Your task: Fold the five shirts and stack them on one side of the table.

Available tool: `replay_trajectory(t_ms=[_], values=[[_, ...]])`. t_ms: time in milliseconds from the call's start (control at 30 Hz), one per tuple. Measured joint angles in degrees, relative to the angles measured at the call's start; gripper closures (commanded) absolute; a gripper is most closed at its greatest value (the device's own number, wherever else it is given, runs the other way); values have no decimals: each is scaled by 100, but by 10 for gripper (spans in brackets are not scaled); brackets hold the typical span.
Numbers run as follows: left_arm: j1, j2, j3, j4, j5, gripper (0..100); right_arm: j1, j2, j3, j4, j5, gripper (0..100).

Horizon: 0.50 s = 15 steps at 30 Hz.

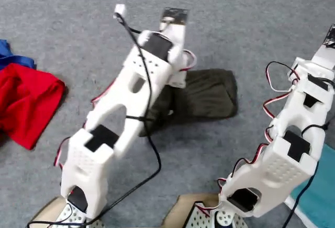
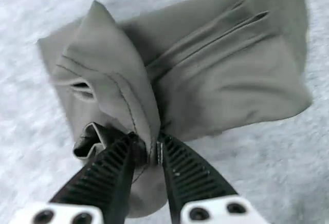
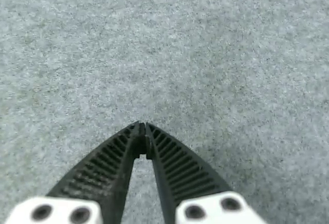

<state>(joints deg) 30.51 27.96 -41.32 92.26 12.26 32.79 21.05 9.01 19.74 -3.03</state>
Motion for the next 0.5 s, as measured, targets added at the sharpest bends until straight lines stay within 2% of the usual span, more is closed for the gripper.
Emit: replay_trajectory(t_ms=[167, 500], values=[[290, 659, -615, -404, 220, 977, 0, 0, 0, 0, 0, 993], [554, 1952, -2716, -703, 633, 980, 0, 0, 0, 0, 0, 993]])
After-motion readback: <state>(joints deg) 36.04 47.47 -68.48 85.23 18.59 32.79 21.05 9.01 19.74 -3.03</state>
